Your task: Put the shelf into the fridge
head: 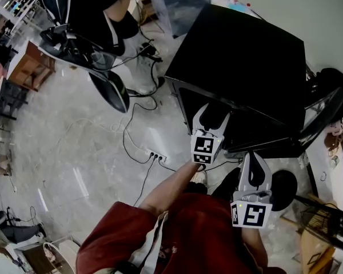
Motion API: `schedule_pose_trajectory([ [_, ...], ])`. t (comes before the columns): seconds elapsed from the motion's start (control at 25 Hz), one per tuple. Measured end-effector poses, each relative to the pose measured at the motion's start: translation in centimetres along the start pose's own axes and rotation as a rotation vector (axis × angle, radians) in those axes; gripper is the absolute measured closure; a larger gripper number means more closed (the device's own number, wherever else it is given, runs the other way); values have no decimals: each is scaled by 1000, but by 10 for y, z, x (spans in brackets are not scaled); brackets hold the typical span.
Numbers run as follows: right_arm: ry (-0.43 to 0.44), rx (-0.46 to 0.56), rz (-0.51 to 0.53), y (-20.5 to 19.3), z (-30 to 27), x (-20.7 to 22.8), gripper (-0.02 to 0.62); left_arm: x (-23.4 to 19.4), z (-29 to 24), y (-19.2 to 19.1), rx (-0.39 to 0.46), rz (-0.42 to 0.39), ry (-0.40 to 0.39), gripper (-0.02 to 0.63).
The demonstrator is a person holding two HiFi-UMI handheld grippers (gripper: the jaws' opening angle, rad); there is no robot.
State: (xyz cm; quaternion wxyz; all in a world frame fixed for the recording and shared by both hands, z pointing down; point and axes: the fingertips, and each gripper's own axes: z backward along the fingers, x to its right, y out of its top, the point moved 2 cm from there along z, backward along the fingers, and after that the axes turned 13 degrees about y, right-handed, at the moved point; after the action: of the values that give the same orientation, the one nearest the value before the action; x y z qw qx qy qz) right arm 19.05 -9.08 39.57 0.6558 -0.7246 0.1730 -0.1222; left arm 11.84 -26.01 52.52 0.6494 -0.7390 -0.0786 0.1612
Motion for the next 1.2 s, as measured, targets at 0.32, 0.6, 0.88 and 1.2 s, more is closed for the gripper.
schedule_pose_trajectory([
  [0.32,-6,-13,1,-2,-1,2,595,1,-11,-6,-21,-40,-12,295],
  [0.6,4,-18,9,-2,-6,-7,595,-5,-19,-4,-40,-42,-12,284],
  [0.88,-4,-27,9,-7,-9,2,595,0,-40,-8,-66,-33,-8,284],
  [1.2,-5,-26,12,-7,-10,2,595,-1,-39,-6,-54,-29,-8,284],
])
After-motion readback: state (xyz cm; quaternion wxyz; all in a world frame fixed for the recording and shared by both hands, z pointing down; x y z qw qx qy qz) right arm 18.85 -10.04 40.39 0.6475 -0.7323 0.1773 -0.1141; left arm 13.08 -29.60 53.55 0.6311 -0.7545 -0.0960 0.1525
